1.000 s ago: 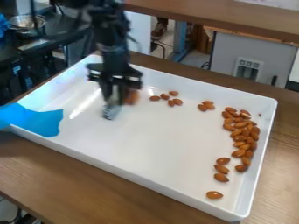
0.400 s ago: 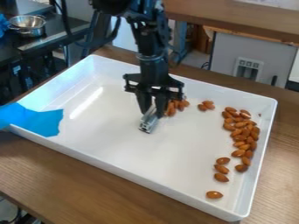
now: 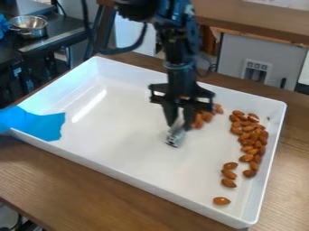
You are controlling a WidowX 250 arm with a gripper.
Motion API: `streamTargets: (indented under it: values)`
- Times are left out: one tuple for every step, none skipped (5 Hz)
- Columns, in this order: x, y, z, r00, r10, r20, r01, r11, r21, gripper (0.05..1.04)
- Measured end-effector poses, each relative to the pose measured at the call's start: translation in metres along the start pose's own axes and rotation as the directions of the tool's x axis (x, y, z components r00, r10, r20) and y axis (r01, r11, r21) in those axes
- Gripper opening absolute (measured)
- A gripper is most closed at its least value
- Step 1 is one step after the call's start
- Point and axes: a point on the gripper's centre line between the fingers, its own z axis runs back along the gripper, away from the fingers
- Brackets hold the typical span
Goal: Sweep into pile
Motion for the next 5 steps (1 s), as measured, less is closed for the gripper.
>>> streamTargets:
  values:
    - [-0.002,-0.026,0.003,1.000,-0.019,-0.011,0.019,0.999,-0.030,0.343]
    - [0.000,-0.053,0.012,0.999,-0.033,-0.004,0.033,0.997,-0.069,0.343]
    - [-0.003,-0.074,0.012,0.998,-0.068,-0.009,0.066,0.993,-0.098,0.343]
    - [-0.005,-0.065,0.021,0.998,-0.054,0.007,0.055,0.993,-0.102,0.343]
    - [-0.002,-0.024,0.054,0.997,0.017,0.076,-0.007,0.991,-0.132,0.343]
